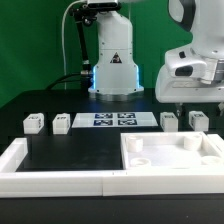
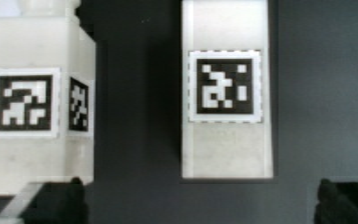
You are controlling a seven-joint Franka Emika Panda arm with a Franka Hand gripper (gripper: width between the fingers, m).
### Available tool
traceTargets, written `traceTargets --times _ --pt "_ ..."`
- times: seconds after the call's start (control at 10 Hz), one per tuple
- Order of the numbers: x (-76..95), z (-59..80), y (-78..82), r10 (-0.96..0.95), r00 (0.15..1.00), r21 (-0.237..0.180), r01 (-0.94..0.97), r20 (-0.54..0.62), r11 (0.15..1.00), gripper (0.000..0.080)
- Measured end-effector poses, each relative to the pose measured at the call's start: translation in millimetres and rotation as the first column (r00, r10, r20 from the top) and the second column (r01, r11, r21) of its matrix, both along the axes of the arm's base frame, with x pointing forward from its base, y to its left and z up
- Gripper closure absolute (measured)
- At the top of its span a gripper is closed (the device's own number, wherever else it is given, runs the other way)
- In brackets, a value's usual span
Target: Assemble square table
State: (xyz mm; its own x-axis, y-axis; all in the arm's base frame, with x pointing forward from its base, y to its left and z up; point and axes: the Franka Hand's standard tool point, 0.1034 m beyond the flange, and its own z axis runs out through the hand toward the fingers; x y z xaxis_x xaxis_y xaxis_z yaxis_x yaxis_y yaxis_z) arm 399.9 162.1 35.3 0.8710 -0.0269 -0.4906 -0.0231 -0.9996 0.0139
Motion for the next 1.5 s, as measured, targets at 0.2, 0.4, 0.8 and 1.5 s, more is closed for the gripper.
traceTargets --times 0.2,0.4,0.8,1.5 --pt "0.8 1.7 3.3 -0.008 0.995 -0.003 0.008 -0.095 1.000 0.0150" --pt "-4.7 2.0 1.0 -0.007 0.973 -0.013 0.004 -0.230 1.000 0.0150" --pt "-16.2 -3.7 -3.8 0.001 0.886 -0.031 -0.017 -0.463 0.999 0.0150" --pt "-11.2 -13.7 16.5 0.035 0.906 0.024 -0.027 -0.422 0.999 0.0150"
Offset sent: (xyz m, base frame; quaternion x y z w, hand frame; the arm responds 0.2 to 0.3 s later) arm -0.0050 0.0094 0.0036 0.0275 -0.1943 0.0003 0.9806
